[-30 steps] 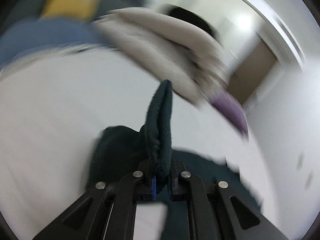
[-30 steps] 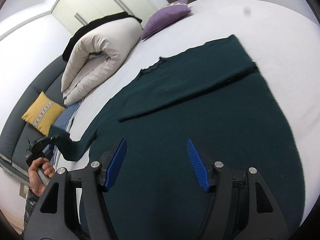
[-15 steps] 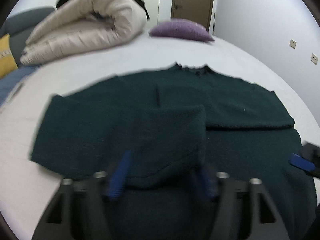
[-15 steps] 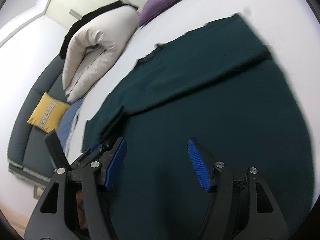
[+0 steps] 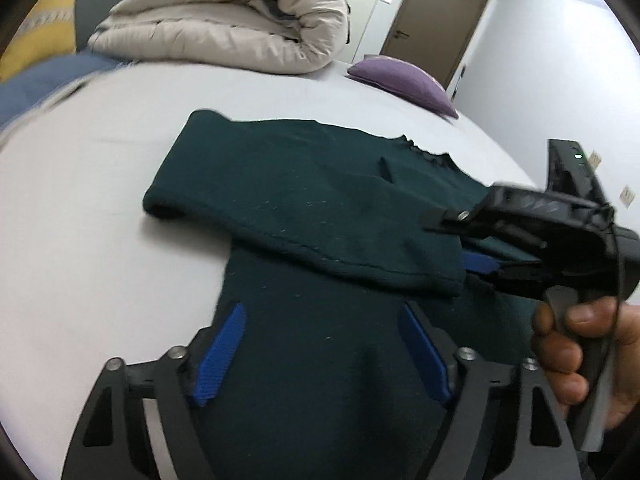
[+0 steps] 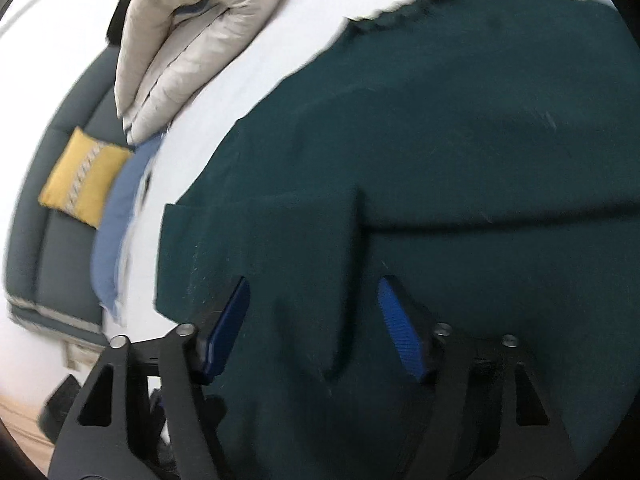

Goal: Fold small clothes

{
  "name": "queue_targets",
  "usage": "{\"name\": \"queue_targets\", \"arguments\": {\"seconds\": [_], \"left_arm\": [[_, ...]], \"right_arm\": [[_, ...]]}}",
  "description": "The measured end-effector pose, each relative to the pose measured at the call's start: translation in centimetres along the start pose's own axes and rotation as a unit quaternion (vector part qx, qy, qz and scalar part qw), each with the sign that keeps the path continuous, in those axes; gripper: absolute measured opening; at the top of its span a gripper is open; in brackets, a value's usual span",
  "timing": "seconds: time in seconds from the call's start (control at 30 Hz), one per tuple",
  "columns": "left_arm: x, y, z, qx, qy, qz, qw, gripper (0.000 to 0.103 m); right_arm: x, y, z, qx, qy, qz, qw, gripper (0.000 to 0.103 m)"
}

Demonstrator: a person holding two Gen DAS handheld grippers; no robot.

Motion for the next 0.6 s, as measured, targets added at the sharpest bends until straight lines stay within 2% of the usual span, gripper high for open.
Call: {"name": "queue_targets", "arguments": {"seconds": [0.03, 0.07, 0.1, 0.17, 0.3, 0.4, 0.6], "left_arm": [[-0.1, 0.1, 0.1, -0.002, -0.001, 0.004, 1.0, 0.075], [-0.1, 0.2, 0.3, -0.004, -0.005, 0.008, 0.9999, 0.075], [0.0, 0.4, 0.5, -0.006, -0.008, 0.012, 0.9999, 0.075], [0.2, 0.6, 1.1, -0.009, -0.019, 0.021, 0.9996, 0.075], [1.5, 1.6, 2.5, -0.019, -0.041, 0.048, 0.9979, 0.075], [2.8, 2.5, 3.1, -0.013, -0.055, 0.058, 0.9968, 0.074], [5.5, 4.6, 3.2, 0.014, -0.069, 0.064, 0.9954, 0.073]], "right_arm": [[0.1, 0.2, -0.4, -0.015, 0.004, 0.012, 1.0, 0.033], [0.4, 0.9, -0.8, -0.035, 0.006, 0.033, 0.999, 0.026], [0.4, 1.3, -1.0, -0.044, 0.005, 0.047, 0.998, 0.015], [0.9, 2.4, -0.4, -0.052, -0.005, 0.076, 0.996, 0.006], [2.7, 5.2, 2.9, -0.053, -0.05, 0.126, 0.989, 0.006], [4.5, 5.7, 5.0, -0.058, -0.075, 0.144, 0.985, 0.006], [7.7, 1.5, 7.0, -0.079, -0.097, 0.12, 0.985, 0.006]]}}
Point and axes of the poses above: each gripper's, at about its wrist camera, not at the fingertips, and z roughly against the way its jaws point, y to its left, x to its top, the point moved 5 cm from there along -z, roughly the way its jaws point, and after that the axes turned 2 degrees about y, right-handed, at the moved point
